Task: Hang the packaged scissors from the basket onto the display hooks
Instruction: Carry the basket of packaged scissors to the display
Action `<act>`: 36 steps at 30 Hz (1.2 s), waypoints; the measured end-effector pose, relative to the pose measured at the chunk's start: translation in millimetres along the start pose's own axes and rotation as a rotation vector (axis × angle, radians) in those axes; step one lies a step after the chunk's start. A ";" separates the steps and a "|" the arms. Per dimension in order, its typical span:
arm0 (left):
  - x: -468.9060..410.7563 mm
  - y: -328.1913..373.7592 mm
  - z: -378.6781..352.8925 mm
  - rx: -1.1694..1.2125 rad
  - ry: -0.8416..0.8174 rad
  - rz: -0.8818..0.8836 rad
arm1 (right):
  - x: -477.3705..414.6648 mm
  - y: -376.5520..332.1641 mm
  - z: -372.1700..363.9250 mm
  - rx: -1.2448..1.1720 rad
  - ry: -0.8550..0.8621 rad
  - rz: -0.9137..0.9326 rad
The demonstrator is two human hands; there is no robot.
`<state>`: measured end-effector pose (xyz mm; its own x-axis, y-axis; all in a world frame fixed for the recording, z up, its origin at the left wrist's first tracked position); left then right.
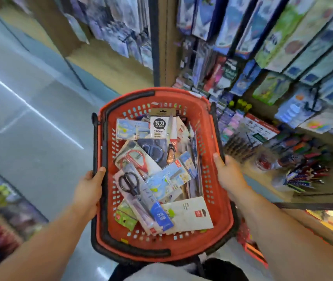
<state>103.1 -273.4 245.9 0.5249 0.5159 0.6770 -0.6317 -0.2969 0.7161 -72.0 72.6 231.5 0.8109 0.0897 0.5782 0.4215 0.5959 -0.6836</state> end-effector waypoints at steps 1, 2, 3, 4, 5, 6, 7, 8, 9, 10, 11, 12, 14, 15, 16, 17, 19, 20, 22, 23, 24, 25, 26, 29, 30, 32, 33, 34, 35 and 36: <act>0.2 12.1 15.5 0.015 0.015 -0.015 | 6.2 -30.8 -9.2 -0.001 -0.005 0.022; 0.1 25.9 33.2 0.040 0.034 -0.033 | 10.3 -62.4 -20.4 -0.010 -0.008 0.048; -1.6 37.7 50.8 0.058 0.049 -0.043 | 7.5 -85.2 -31.8 -0.015 -0.012 0.070; -5.3 47.8 67.8 0.075 0.065 -0.048 | 5.6 -108.0 -43.2 -0.007 -0.015 0.093; -9.0 58.1 83.5 0.094 0.079 -0.050 | 2.8 -130.1 -55.3 -0.002 -0.026 0.122; -13.6 68.7 100.3 0.121 0.104 -0.063 | 1.4 -154.5 -68.0 0.008 -0.040 0.147; -20.3 79.0 117.2 0.153 0.134 -0.067 | -3.9 -178.1 -81.9 0.017 -0.048 0.173; -28.7 89.2 132.7 0.187 0.163 -0.067 | -9.4 -202.7 -96.3 0.027 -0.050 0.198; -38.6 98.9 147.6 0.218 0.191 -0.066 | -17.6 -226.1 -111.2 0.028 -0.063 0.230; -48.2 109.2 161.3 0.235 0.219 -0.068 | -28.8 -246.8 -126.6 0.037 -0.078 0.256; -57.9 119.1 174.4 0.244 0.242 -0.071 | -40.0 -266.8 -142.3 0.037 -0.100 0.277; -68.2 128.7 187.1 0.254 0.266 -0.080 | -52.4 -286.1 -159.0 0.032 -0.127 0.285; -88.8 147.5 211.4 0.265 0.317 -0.088 | -76.7 -322.7 -191.4 0.030 -0.184 0.299; -98.4 157.8 223.1 0.268 0.341 -0.090 | -87.1 -342.4 -206.9 0.032 -0.216 0.303; -107.6 167.5 235.0 0.269 0.371 -0.094 | -97.3 -363.5 -221.8 0.030 -0.250 0.314; -116.5 177.2 246.8 0.272 0.400 -0.094 | -109.0 -384.2 -236.8 0.043 -0.287 0.324; -130.8 195.1 269.4 0.291 0.455 -0.071 | -133.5 -424.7 -267.5 0.080 -0.355 0.348; -136.7 202.5 280.2 0.312 0.478 -0.056 | -142.7 -445.0 -283.1 0.098 -0.382 0.364; -150.7 216.5 301.8 0.353 0.520 -0.034 | -159.6 -483.8 -314.7 0.134 -0.421 0.395; -158.8 224.1 313.0 0.369 0.538 -0.025 | -167.2 -501.9 -331.7 0.153 -0.439 0.403; -168.2 231.7 325.4 0.383 0.563 -0.018 | -173.5 -520.8 -349.2 0.167 -0.458 0.412; -178.0 239.5 337.7 0.396 0.584 -0.012 | -182.8 -537.1 -367.4 0.180 -0.482 0.415; -189.7 246.5 351.5 0.409 0.600 -0.006 | -190.2 -554.2 -386.2 0.185 -0.497 0.425; -233.4 265.0 399.6 0.445 0.634 -0.013 | -206.1 -608.6 -448.4 0.210 -0.539 0.417; -249.6 271.2 418.5 0.454 0.641 -0.016 | -211.1 -627.2 -472.0 0.214 -0.558 0.419; -282.0 286.8 458.5 0.481 0.633 -0.026 | -225.2 -662.4 -520.3 0.219 -0.567 0.439; -299.3 296.5 481.7 0.494 0.623 -0.030 | -231.7 -681.3 -544.8 0.224 -0.558 0.455; -315.3 308.6 505.9 0.492 0.617 -0.028 | -239.2 -699.7 -568.4 0.228 -0.544 0.479; -329.0 322.4 529.5 0.479 0.616 -0.027 | -243.5 -718.1 -589.9 0.236 -0.532 0.495; -341.5 336.7 553.3 0.464 0.616 -0.025 | -246.6 -736.4 -610.7 0.238 -0.526 0.498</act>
<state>26.7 -994.3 349.9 0.0375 0.8404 0.5407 -0.2485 -0.5162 0.8196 -334.5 -875.7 320.3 0.5568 0.7259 0.4037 -0.0902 0.5360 -0.8394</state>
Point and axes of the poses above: each hand's wrist, its own x-axis away from the middle knuckle, its own z-axis out of the back of the hand, y = z × x, the point moved 3 cm from there along -x, towards the middle knuckle, and after that the axes turned 10 degrees about -y, right-handed, at the moved point
